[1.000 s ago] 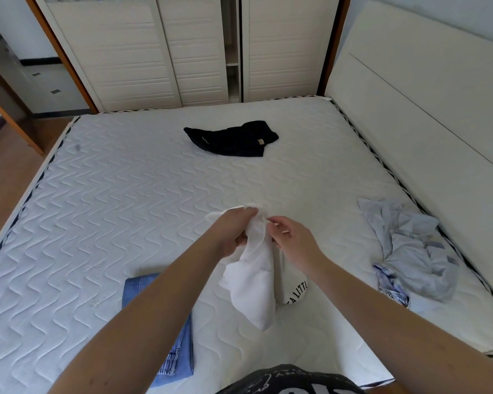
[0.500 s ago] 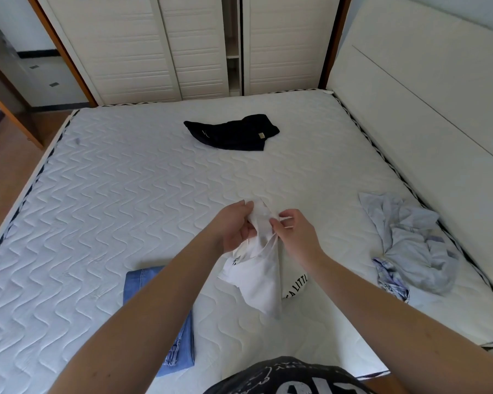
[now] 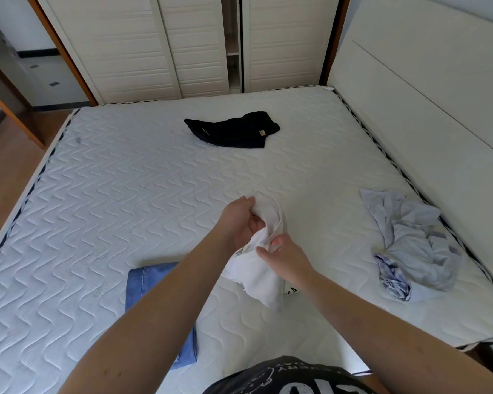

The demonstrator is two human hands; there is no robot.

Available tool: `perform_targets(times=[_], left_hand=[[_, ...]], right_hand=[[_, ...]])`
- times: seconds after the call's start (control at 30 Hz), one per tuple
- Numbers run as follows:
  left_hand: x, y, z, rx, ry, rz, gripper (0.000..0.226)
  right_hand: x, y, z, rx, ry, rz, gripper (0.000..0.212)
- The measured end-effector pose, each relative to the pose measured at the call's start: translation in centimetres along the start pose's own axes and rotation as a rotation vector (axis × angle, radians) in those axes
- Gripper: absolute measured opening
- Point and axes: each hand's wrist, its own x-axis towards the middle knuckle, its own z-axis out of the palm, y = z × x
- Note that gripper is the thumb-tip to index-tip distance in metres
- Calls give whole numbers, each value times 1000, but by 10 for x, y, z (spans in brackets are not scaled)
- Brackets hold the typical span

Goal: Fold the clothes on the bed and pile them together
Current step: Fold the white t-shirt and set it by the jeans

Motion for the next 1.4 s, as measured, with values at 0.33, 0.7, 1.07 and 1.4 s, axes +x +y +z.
perform_targets(times=[0.33,0.7,1.07,1.4], left_hand=[[10,6,-15,329,-36,125,22],[13,140,-54,1894,194,531,42],[-18,231,-69,1782,595,646,35],[-45,191,-108,1440,671,478,21]], right_hand=[[30,9,-17,-49,95,-83,23],[59,-41,-141,394,316,-104,21],[47,-62,-264,-215,618,-255,33],[45,18,-302,-279,522,-77,14]])
